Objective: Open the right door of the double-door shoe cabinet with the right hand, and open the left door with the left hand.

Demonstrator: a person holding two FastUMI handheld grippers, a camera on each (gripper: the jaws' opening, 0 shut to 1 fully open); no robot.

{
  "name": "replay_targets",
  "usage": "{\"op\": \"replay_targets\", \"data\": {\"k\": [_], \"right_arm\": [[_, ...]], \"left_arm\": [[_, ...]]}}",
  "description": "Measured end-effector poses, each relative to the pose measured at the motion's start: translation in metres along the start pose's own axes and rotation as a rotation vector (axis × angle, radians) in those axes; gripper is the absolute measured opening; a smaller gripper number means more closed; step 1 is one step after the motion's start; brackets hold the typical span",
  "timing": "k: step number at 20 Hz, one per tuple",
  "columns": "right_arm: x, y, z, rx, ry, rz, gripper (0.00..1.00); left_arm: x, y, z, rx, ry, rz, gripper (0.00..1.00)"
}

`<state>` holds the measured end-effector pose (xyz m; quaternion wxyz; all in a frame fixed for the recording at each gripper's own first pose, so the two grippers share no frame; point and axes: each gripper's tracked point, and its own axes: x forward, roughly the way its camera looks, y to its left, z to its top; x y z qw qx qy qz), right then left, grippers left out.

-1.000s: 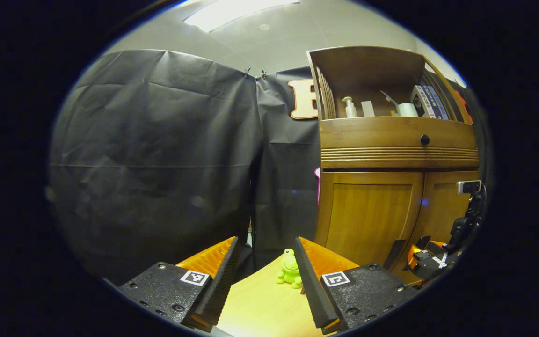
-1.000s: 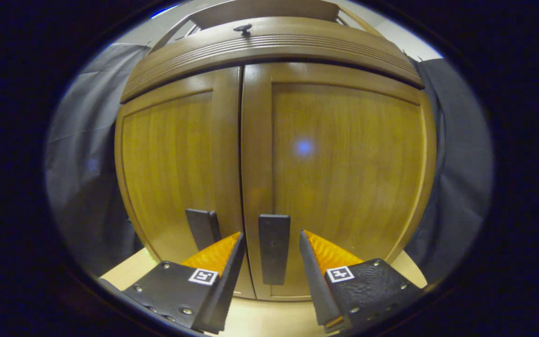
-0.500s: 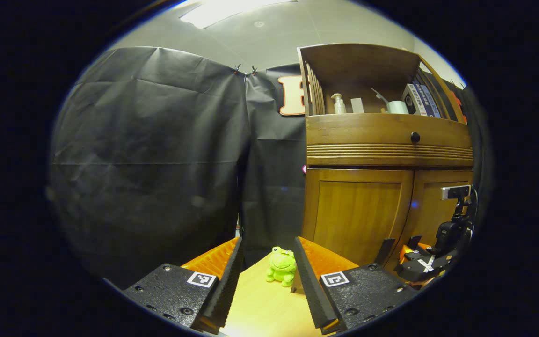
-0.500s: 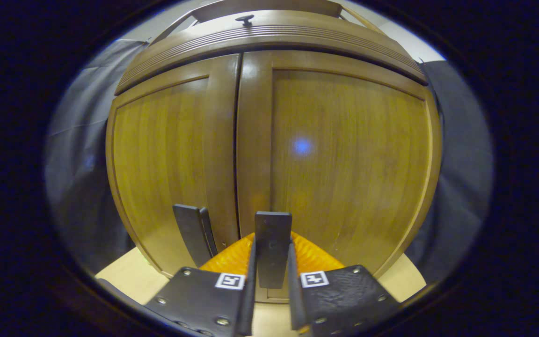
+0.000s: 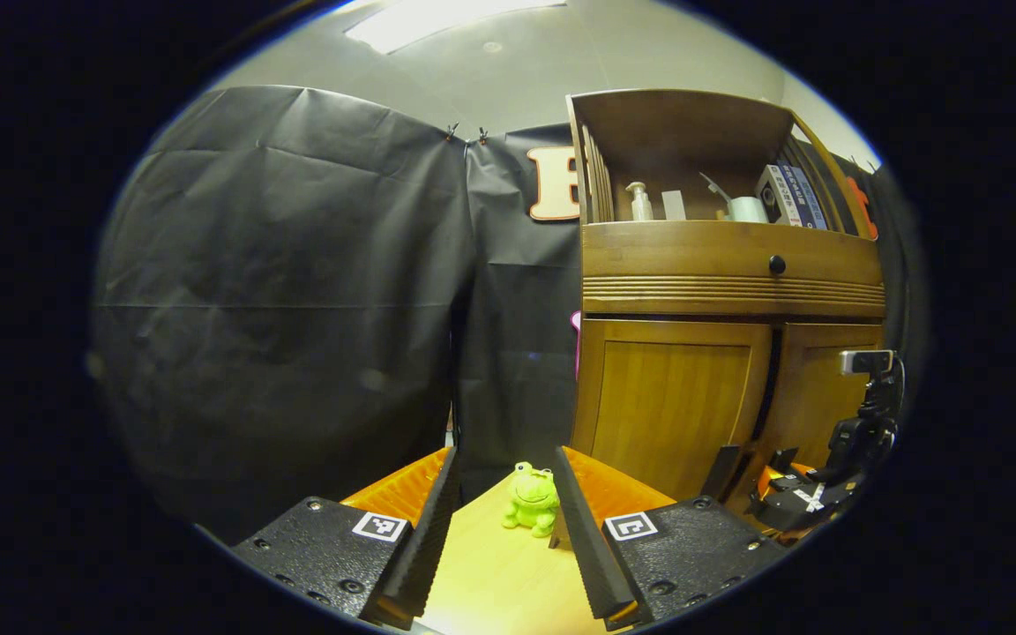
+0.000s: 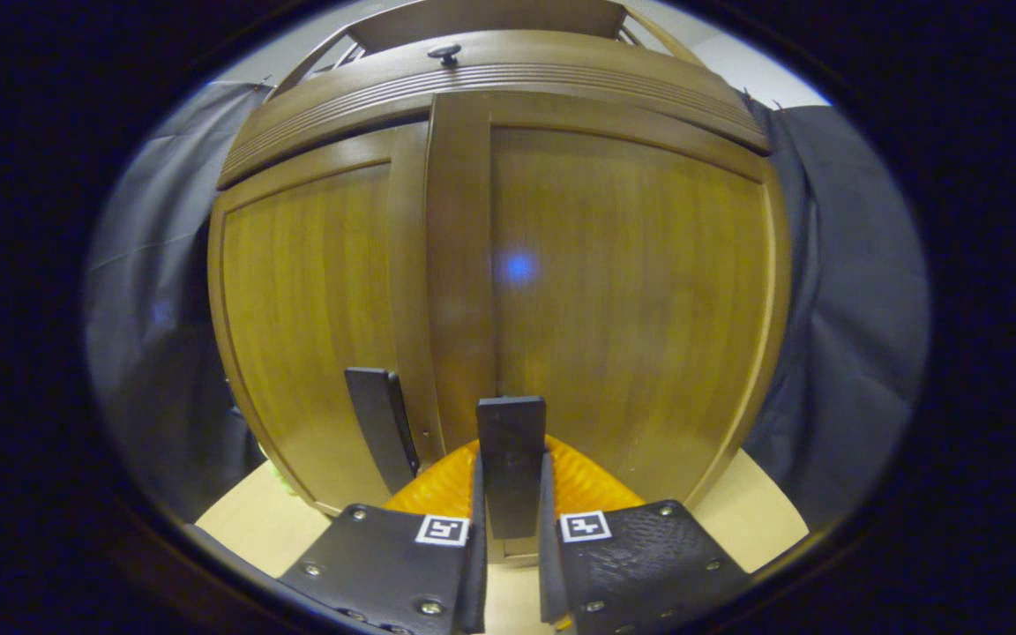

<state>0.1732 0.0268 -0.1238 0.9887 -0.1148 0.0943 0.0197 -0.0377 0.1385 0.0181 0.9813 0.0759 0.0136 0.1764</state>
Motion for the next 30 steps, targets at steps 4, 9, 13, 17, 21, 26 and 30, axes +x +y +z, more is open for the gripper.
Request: {"op": "replay_targets", "data": {"k": [4,9,13,17,21,26,30], "right_arm": [[-0.041,-0.018,-0.004,0.008,-0.018,-0.068,0.23],[-0.076,-0.041,-0.01,0.006,-0.019,-0.107,0.23],[-0.097,-0.059,-0.011,0.005,-0.014,-0.141,0.22],[-0.114,-0.076,-0.016,0.001,-0.004,-0.159,0.21],[-0.125,-0.09,-0.017,0.004,0.015,-0.163,0.21],[-0.141,-0.117,-0.019,-0.017,0.018,-0.232,0.21],[-0.153,-0.142,-0.023,0.015,0.03,-0.292,0.21]], "left_arm": [[-0.006,-0.004,0.001,-0.003,0.004,-0.035,0.66],[-0.014,-0.027,0.0,-0.015,0.006,-0.128,0.62],[-0.017,-0.054,-0.004,-0.029,0.019,-0.217,0.65],[-0.022,-0.076,-0.006,-0.027,0.022,-0.292,0.62],[-0.024,-0.096,-0.013,-0.032,0.043,-0.357,0.63],[-0.025,-0.117,-0.02,-0.025,0.059,-0.419,0.62],[-0.025,-0.133,-0.025,-0.028,0.072,-0.46,0.62]]}}
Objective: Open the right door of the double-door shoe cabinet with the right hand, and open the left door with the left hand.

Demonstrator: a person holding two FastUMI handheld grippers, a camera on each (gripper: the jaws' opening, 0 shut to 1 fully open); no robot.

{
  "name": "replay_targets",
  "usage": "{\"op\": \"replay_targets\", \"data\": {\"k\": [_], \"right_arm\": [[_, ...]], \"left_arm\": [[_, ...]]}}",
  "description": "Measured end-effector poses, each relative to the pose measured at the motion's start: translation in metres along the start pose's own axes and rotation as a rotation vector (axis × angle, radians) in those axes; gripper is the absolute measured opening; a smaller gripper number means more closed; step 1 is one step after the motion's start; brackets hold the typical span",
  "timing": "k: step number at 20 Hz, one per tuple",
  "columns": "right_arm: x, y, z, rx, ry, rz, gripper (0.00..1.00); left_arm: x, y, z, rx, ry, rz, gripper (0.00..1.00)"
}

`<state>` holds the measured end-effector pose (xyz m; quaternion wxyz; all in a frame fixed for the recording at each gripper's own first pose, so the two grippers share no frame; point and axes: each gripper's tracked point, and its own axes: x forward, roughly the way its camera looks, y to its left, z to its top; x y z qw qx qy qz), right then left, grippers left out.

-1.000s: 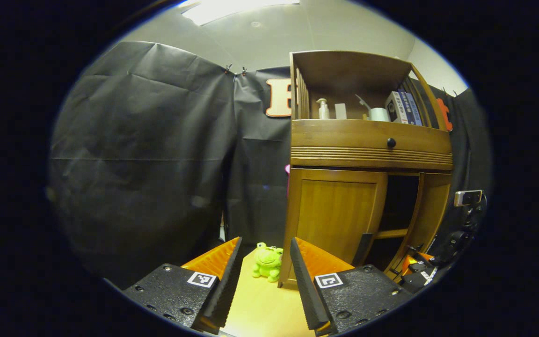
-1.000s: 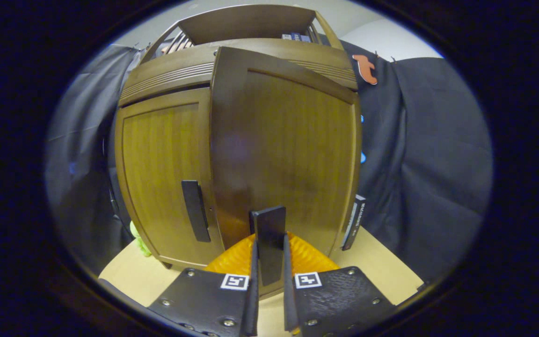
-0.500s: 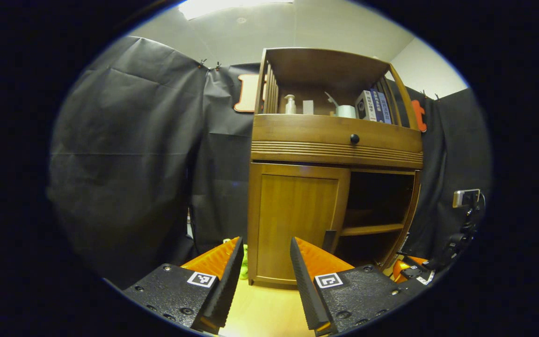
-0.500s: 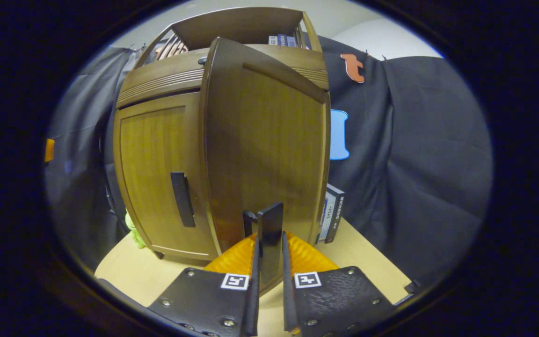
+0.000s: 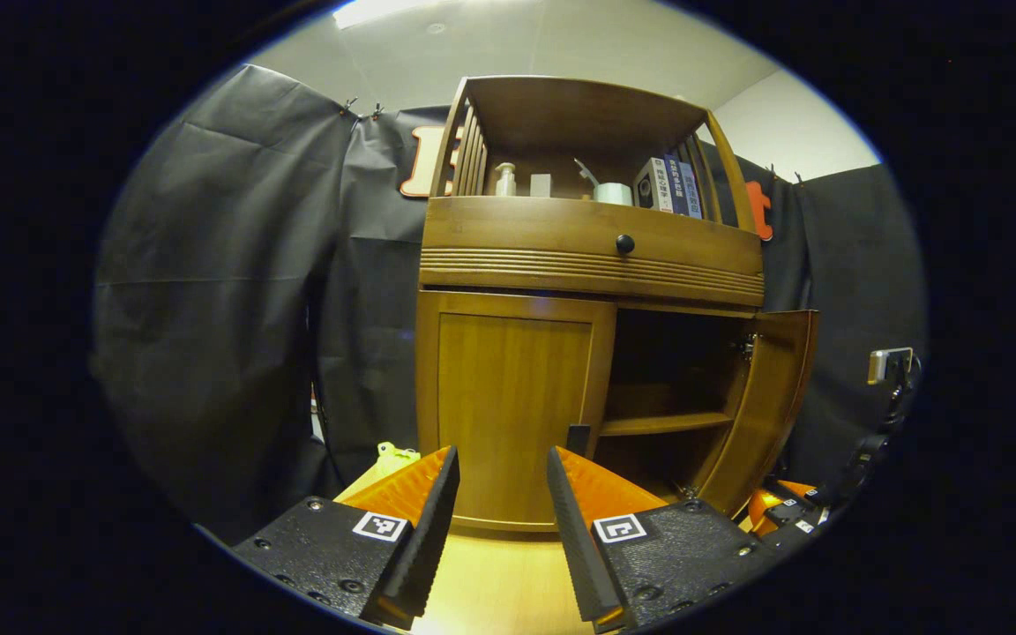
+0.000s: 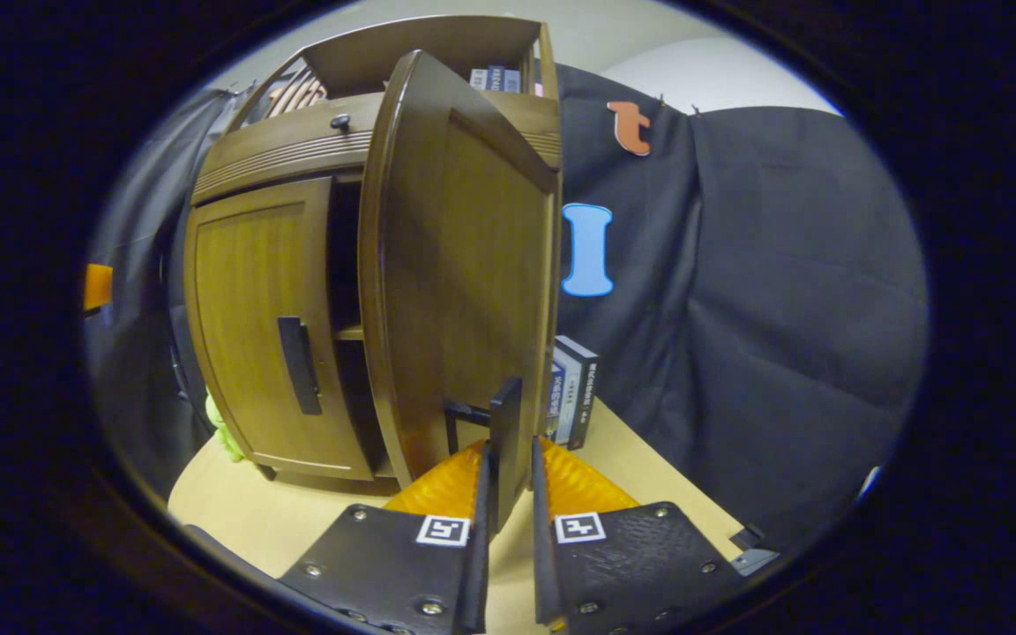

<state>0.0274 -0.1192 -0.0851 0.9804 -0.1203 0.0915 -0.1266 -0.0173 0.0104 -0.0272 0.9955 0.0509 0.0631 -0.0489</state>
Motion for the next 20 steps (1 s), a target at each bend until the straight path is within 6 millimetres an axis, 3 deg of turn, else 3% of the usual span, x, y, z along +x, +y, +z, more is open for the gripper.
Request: {"op": "replay_targets", "data": {"k": [6,9,14,20], "right_arm": [[0.002,-0.054,-0.01,0.102,0.062,-0.102,0.17],[0.0,-0.068,-0.013,0.146,0.068,-0.089,0.2],[-0.008,-0.083,-0.012,0.08,0.072,-0.101,0.21],[-0.019,-0.132,-0.001,0.005,0.022,-0.262,0.21]], "left_arm": [[0.012,-0.024,-0.003,-0.001,0.01,-0.064,0.63],[0.017,-0.036,-0.004,-0.005,0.016,-0.095,0.63],[0.024,-0.049,-0.006,-0.002,0.021,-0.133,0.62],[0.037,-0.055,-0.019,-0.024,0.057,-0.147,0.63]]}}
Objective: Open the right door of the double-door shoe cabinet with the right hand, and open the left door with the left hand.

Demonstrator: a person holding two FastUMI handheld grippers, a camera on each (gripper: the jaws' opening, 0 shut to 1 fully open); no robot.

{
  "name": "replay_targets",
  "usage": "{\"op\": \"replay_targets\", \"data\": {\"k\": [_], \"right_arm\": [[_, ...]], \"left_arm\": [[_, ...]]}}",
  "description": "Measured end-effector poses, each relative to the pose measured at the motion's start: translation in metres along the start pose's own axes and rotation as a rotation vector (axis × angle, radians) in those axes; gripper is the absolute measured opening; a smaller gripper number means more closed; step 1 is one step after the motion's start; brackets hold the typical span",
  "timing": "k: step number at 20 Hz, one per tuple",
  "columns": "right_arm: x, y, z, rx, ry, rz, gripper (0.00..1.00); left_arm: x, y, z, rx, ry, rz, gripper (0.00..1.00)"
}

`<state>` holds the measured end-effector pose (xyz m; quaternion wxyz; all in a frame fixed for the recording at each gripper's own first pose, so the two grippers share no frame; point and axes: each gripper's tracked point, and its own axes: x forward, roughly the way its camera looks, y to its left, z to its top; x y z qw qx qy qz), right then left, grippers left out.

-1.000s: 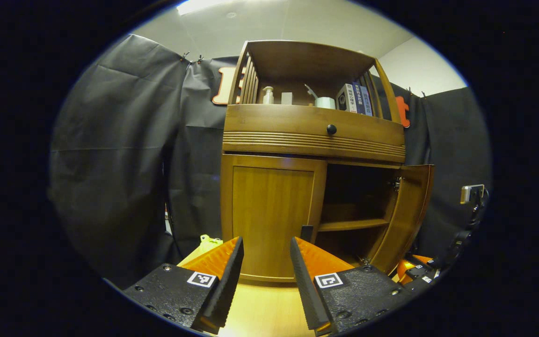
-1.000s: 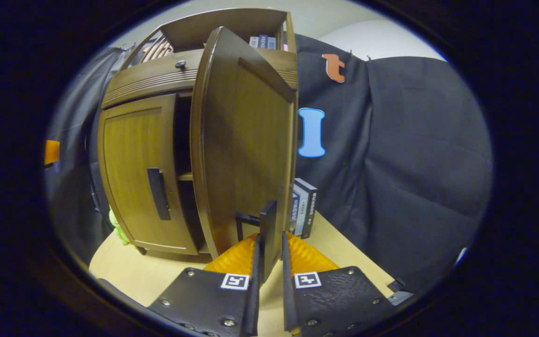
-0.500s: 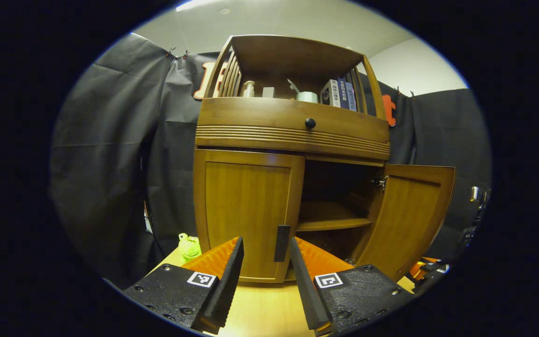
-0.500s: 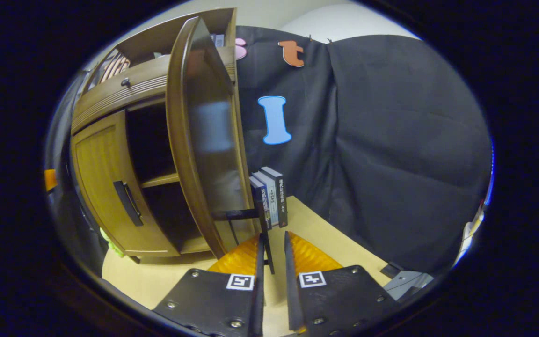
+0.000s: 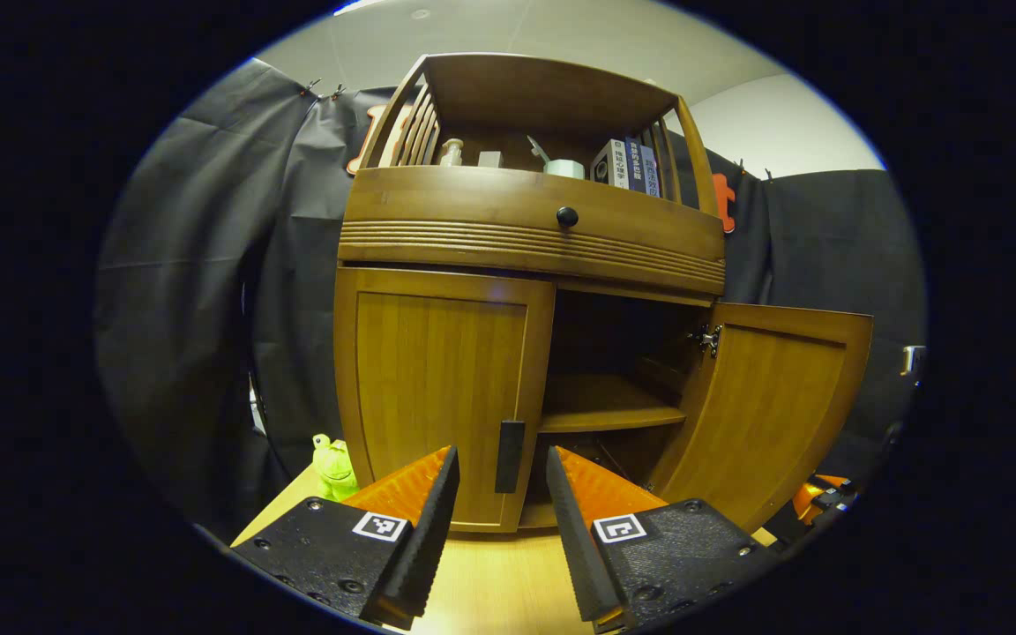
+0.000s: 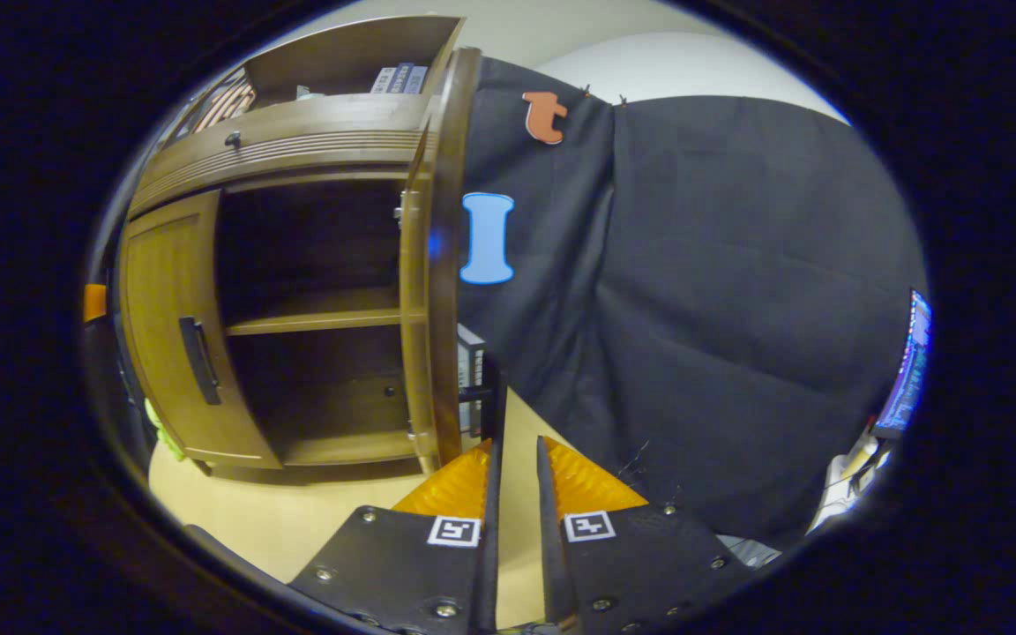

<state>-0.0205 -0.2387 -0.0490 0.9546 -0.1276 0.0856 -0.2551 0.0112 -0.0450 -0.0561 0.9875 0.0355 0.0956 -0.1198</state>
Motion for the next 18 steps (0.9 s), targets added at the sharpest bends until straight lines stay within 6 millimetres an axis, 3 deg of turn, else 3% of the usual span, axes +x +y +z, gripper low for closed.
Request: {"op": "replay_targets", "data": {"k": [2,13,18], "right_arm": [[0.004,-0.015,0.0,0.017,0.005,-0.024,0.2],[0.007,-0.014,0.001,0.083,0.011,-0.032,0.23],[0.004,-0.01,-0.008,0.116,0.039,-0.023,0.23]], "left_arm": [[0.006,-0.001,-0.005,-0.006,0.013,-0.003,0.63],[0.076,0.031,-0.024,0.083,0.042,0.053,0.63],[0.114,0.025,-0.057,0.121,0.114,0.038,0.63]]}}
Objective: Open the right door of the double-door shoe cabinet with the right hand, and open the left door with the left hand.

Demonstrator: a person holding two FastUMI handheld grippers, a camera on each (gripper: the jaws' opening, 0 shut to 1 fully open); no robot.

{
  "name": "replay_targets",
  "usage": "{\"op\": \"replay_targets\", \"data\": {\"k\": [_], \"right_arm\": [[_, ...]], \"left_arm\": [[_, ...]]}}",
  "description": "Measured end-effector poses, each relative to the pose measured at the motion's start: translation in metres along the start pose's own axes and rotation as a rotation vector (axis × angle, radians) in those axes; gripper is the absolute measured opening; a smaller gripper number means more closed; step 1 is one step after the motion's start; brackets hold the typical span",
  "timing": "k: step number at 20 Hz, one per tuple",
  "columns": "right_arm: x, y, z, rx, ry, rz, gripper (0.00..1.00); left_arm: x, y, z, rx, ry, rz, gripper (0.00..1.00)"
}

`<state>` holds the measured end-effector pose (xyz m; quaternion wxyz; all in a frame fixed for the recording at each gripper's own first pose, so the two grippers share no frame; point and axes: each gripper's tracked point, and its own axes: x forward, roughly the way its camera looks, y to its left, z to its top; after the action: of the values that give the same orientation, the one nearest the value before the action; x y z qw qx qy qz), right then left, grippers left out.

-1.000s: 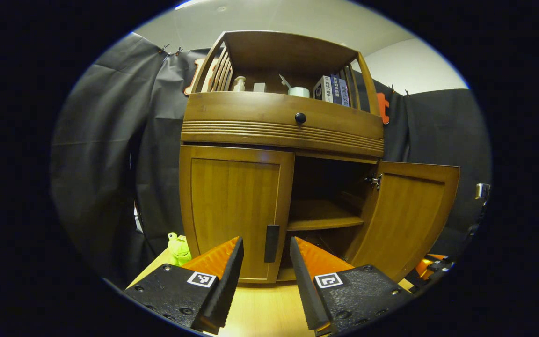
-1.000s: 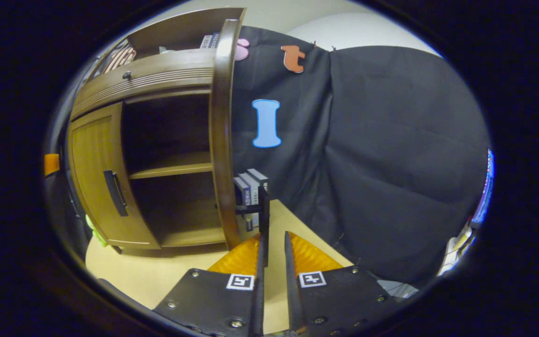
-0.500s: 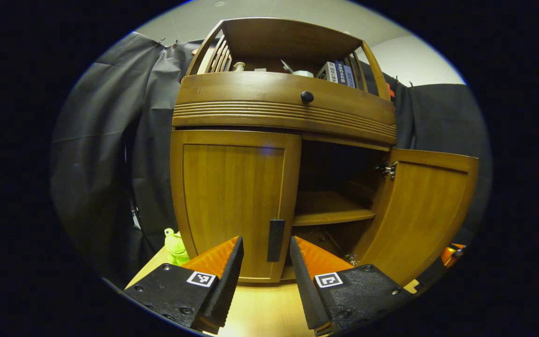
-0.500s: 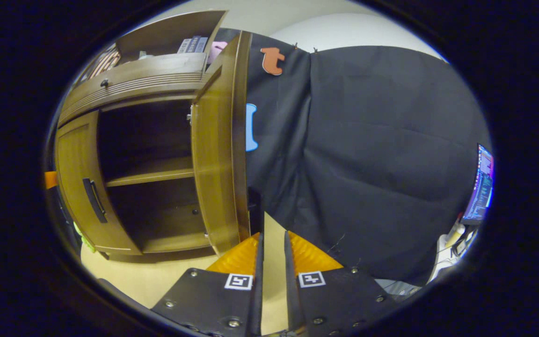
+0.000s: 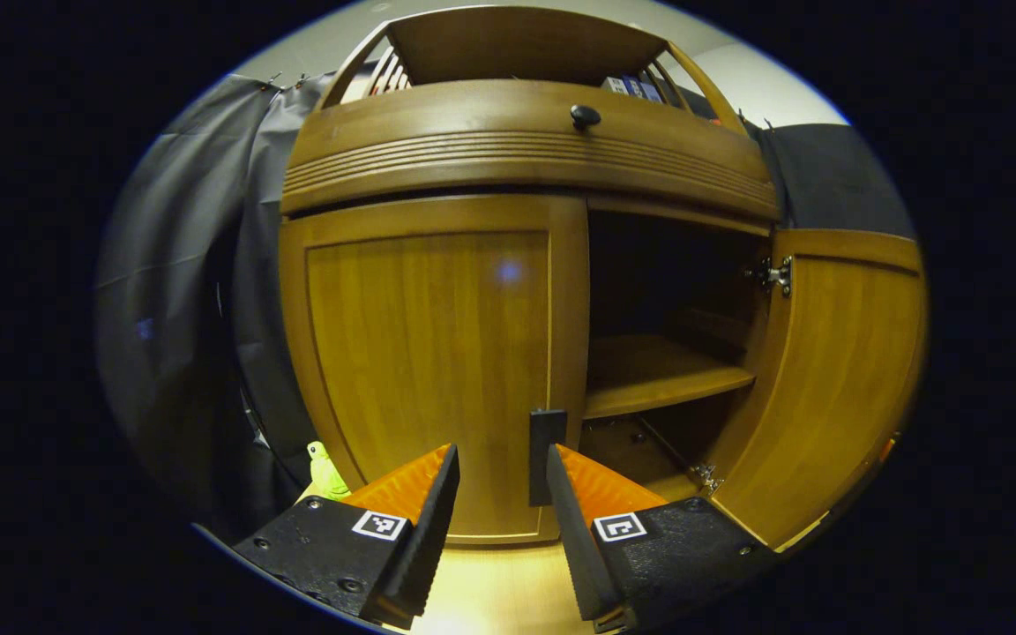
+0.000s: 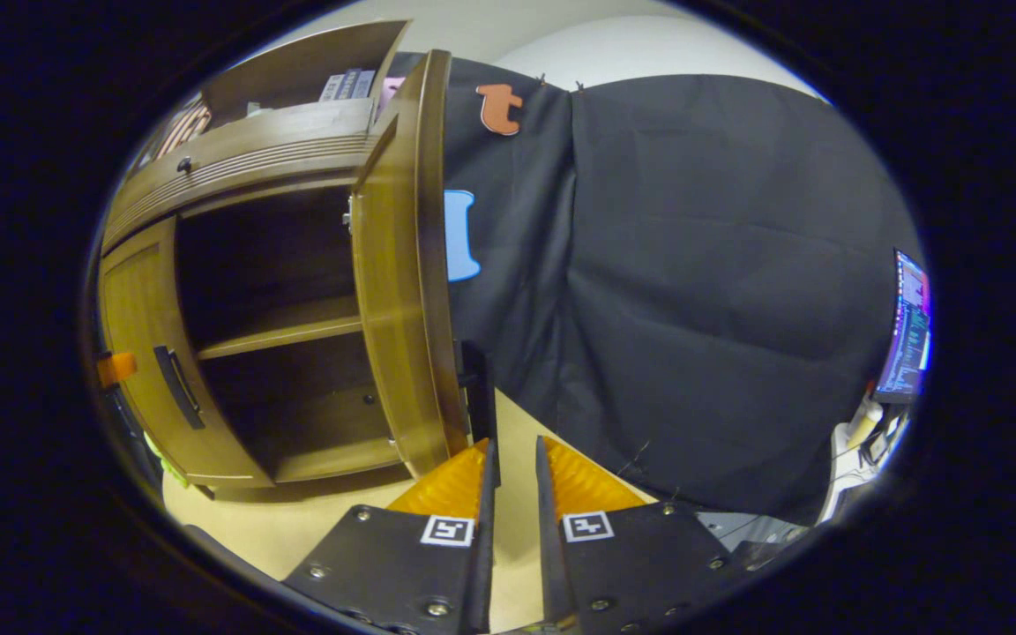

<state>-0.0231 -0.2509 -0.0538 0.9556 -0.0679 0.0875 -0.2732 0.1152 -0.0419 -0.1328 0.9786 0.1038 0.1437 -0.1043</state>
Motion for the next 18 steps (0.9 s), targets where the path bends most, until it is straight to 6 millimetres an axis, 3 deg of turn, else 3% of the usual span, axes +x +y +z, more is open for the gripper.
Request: {"op": "replay_targets", "data": {"k": [11,18], "right_arm": [[0.005,-0.007,0.014,0.022,-0.034,-0.051,0.25],[0.006,-0.008,0.015,0.012,-0.031,-0.046,0.25]], "left_arm": [[0.063,-0.021,-0.029,-0.015,0.094,-0.004,0.63],[0.081,-0.02,-0.035,-0.047,0.094,0.029,0.53]]}}
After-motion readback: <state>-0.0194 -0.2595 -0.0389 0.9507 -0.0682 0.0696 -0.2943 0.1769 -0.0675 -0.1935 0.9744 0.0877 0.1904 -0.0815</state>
